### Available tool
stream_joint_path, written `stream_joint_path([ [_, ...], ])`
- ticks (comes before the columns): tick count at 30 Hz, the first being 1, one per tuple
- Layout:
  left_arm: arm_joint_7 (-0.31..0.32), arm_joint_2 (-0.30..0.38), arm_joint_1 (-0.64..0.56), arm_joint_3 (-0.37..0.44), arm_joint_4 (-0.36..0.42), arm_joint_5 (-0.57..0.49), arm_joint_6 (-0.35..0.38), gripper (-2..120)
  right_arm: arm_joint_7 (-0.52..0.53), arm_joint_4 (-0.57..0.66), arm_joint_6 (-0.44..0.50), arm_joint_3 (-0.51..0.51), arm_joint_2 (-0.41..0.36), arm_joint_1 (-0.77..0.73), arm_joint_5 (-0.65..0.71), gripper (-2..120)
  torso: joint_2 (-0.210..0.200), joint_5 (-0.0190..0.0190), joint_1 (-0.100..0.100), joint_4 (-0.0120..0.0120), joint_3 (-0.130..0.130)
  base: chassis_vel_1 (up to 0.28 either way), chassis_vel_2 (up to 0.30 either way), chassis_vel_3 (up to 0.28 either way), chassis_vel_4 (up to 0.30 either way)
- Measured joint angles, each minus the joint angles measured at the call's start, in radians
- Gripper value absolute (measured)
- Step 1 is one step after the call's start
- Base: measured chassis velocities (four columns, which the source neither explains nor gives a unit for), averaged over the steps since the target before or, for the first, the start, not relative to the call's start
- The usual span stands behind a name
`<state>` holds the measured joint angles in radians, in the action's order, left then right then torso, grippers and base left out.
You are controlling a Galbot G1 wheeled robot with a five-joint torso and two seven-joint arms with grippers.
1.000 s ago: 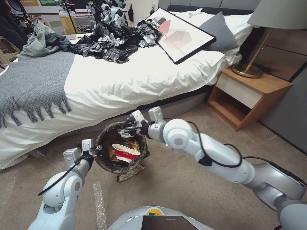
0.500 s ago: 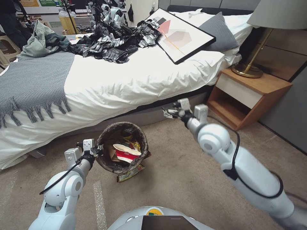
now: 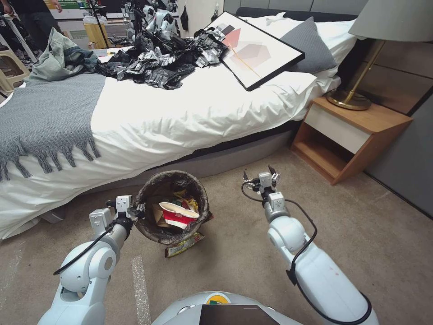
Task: Pick up the trash bin, then pick up the garbage from the floor and place it into the trash bin.
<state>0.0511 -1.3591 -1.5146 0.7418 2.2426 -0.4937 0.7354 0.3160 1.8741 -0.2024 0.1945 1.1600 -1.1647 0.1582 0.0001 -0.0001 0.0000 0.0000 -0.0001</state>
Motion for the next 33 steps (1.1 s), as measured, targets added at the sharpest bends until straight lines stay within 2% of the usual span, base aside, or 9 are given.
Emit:
stream_joint_path([
  [12, -0.001, -0.005, -0.002, -0.002, 0.0, 0.008, 0.0, 0, 0.002, -0.012, 0.0, 0.01, 0.059, -0.013, -0.013, 100, 0.0, -0.0001, 0.0, 0.0001, 0.0, 0.0, 0.0, 0.0, 0.0],
  [23, -0.004, -0.006, 0.001, -0.001, 0.0, 0.013, 0.0, 0, 0.001, -0.024, 0.007, 0.011, 0.077, -0.003, 0.011, 100, 0.0, 0.0, 0.0, 0.0001, 0.0, 0.0, 0.0, 0.0, 0.0],
  [33, -0.007, -0.002, 0.0, 0.005, -0.001, 0.015, 0.0, 0, -0.052, -0.039, -0.024, 0.014, 0.02, 0.015, -0.006, 100, 0.0, 0.0, 0.0, -0.0001, 0.0, 0.0, 0.0, 0.0, 0.0],
])
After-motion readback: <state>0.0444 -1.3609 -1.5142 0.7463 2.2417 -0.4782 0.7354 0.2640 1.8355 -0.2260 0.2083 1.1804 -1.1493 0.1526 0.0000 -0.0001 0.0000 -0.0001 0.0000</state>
